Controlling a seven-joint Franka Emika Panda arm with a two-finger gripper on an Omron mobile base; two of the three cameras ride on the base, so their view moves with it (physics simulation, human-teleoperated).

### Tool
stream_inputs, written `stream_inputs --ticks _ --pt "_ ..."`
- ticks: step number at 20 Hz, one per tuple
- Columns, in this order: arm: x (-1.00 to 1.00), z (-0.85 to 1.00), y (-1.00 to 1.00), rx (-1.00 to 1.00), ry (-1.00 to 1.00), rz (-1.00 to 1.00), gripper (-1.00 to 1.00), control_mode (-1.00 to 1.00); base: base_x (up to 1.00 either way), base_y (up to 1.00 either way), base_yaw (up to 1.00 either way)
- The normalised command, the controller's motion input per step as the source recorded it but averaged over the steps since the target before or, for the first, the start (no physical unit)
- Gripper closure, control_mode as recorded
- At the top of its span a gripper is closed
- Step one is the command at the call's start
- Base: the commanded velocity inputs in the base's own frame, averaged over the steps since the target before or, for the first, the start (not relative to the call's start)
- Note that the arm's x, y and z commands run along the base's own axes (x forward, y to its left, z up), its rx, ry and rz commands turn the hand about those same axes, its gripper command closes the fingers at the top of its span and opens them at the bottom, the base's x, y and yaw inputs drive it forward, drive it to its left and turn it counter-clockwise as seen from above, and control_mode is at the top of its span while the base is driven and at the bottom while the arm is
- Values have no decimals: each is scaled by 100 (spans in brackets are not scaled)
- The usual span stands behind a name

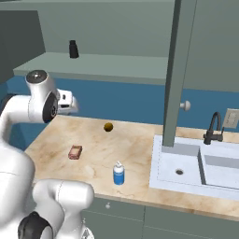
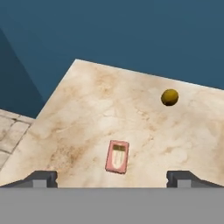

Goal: Pick the soap dispenser and bar soap from the cabinet and place them on the counter.

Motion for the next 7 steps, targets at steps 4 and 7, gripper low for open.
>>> stream_inputs --ticks 4,7 --pt "-51 69 -10 0 -9 0 -100 -100 0 0 0" --pt "-43 72 -18 0 -8 0 -100 -100 0 0 0"
